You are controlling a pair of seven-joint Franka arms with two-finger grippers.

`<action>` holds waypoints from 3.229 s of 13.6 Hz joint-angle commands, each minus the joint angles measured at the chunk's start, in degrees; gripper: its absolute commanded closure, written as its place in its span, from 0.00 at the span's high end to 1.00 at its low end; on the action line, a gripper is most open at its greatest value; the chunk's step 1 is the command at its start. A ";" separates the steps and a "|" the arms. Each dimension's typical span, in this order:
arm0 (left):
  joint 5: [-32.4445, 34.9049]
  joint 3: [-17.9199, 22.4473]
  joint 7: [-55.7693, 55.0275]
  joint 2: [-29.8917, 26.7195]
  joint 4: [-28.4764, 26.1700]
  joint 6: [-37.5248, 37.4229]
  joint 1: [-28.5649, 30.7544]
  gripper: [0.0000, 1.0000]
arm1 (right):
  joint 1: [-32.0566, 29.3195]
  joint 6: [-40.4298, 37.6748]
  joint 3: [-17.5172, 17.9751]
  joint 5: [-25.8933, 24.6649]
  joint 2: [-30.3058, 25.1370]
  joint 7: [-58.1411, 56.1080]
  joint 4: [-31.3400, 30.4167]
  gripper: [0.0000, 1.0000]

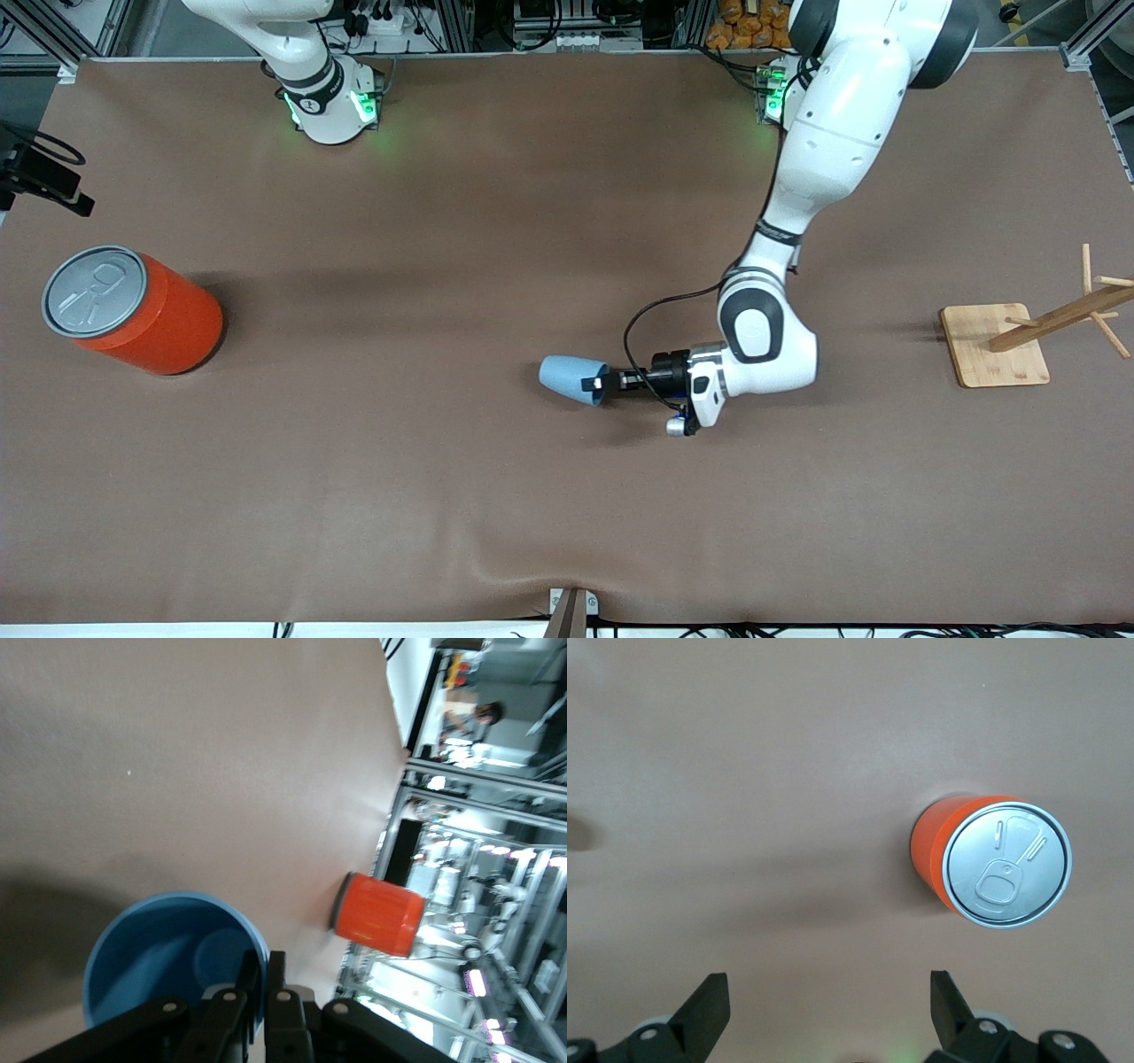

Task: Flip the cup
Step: 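Lower the cup upright onto the table with the left gripper, then open the left gripper and lift it away from the cup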

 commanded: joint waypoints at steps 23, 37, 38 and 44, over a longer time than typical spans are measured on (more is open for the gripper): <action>105.94 3.23 -73.49 -21.26 -21.37 13.03 5.65 0.00 | -1.01 0.15 1.36 0.02 2.36 -0.53 0.58 1.00; 99.08 3.14 -73.22 -18.79 -20.06 13.57 7.86 0.92 | -1.01 -0.20 1.36 0.02 2.36 -0.53 0.58 1.00; 99.26 3.06 -73.14 -19.14 -19.53 13.57 7.86 1.00 | -1.01 -0.28 1.36 0.02 2.36 -0.53 0.58 1.00; 96.56 2.09 -63.25 -23.97 -14.79 5.24 8.91 1.00 | -1.01 -0.29 1.36 0.02 2.36 -0.53 0.58 1.00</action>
